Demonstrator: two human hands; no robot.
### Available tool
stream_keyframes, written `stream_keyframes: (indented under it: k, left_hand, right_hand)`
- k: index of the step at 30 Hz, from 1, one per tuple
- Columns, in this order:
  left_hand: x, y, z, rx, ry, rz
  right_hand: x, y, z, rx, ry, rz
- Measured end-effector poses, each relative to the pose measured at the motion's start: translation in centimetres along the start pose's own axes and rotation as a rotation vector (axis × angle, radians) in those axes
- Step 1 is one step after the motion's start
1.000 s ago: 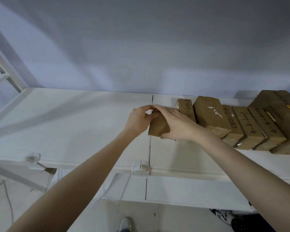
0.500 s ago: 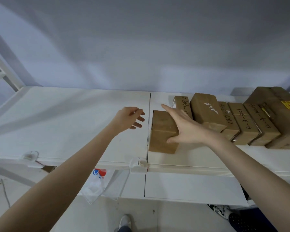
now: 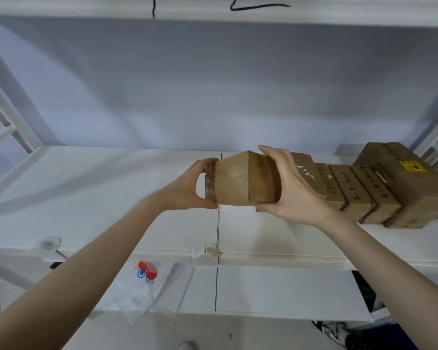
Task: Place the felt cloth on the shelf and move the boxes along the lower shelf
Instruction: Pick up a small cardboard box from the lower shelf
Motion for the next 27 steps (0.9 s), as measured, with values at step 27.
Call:
stream_keyframes:
  k: [27]
  left_hand:
    - [14.2, -7.8, 11.0, 0.261, 0.108, 0.029]
  right_hand:
    - [2.8, -7.8, -10.3, -0.010, -0.154, 0.240]
Point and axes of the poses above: each hand's wrist, its own x-axis away from the middle knuckle, its own y-axis out of the palm, z = x × y, the point moved 3 cm from there along -x, towards the middle knuckle, and after that the axes turned 7 degrees about -y, right-handed, at the moved point
